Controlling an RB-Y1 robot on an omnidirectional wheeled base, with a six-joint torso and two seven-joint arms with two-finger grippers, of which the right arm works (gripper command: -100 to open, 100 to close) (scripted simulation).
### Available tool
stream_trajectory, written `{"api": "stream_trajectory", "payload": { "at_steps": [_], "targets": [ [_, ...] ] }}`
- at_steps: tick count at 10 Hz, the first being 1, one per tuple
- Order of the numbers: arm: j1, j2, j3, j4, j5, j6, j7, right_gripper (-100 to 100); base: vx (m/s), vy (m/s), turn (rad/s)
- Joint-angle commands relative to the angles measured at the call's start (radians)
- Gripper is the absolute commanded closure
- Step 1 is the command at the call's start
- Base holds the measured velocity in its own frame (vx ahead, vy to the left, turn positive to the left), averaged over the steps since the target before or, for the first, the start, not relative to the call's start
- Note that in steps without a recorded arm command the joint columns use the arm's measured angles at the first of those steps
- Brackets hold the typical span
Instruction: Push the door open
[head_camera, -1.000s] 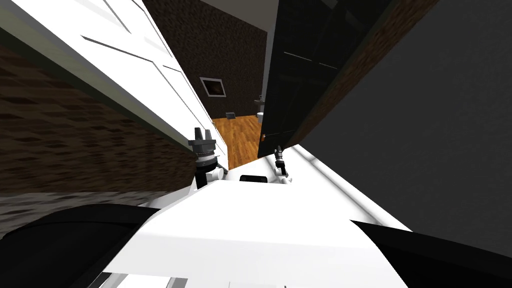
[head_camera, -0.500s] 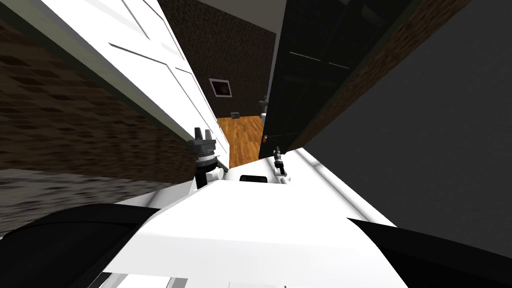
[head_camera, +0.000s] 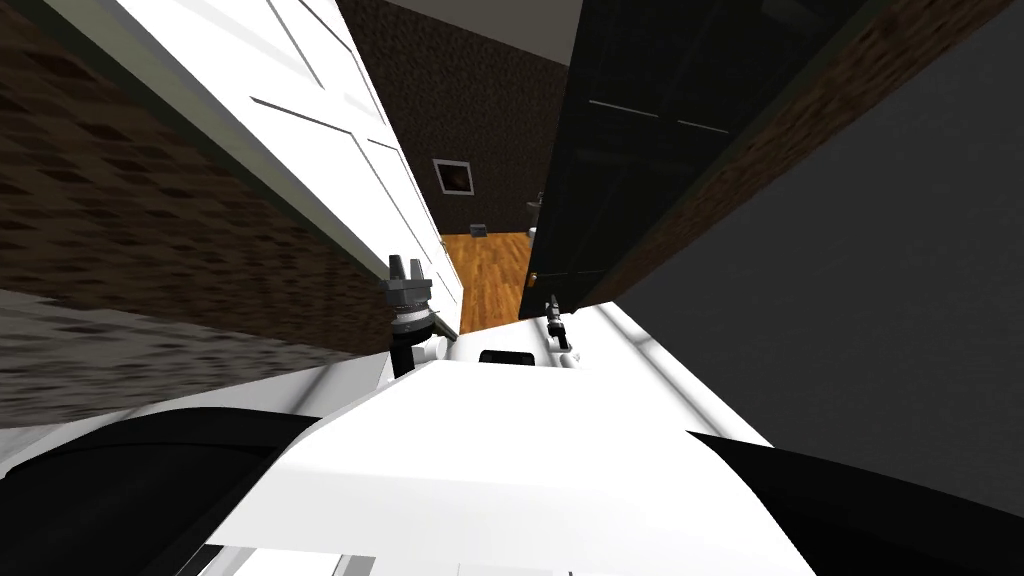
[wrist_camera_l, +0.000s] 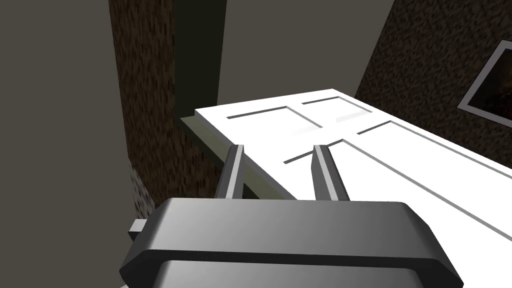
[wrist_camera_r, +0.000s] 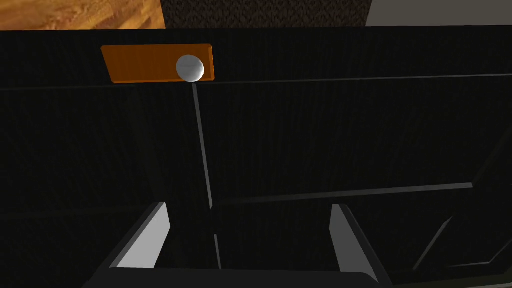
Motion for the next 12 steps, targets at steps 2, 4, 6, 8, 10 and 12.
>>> {"api": "stream_trajectory", "payload": {
  "at_steps": [2, 4, 6, 8, 10, 12],
  "targets": [
    [-0.026, 0.001, 0.004, 0.066, -0.002, -0.019, -0.001, -100, 0.034, -0.117, 0.198],
    [-0.048, 0.001, 0.006, 0.122, -0.004, -0.033, -0.003, -100, 0.027, -0.097, 0.165],
    [-0.068, 0.001, 0.008, 0.171, -0.006, -0.047, -0.004, -100, 0.014, -0.09, 0.159],
    [-0.086, 0.0, 0.01, 0.217, -0.008, -0.059, -0.005, -100, 0.009, -0.084, 0.13],
    [-0.102, 0.0, 0.011, 0.256, -0.009, -0.07, -0.007, -100, 0.014, -0.08, 0.14],
    [-0.117, 0.0, 0.013, 0.293, -0.01, -0.08, -0.008, -100, 0.02, -0.078, 0.123]
  ]
}}
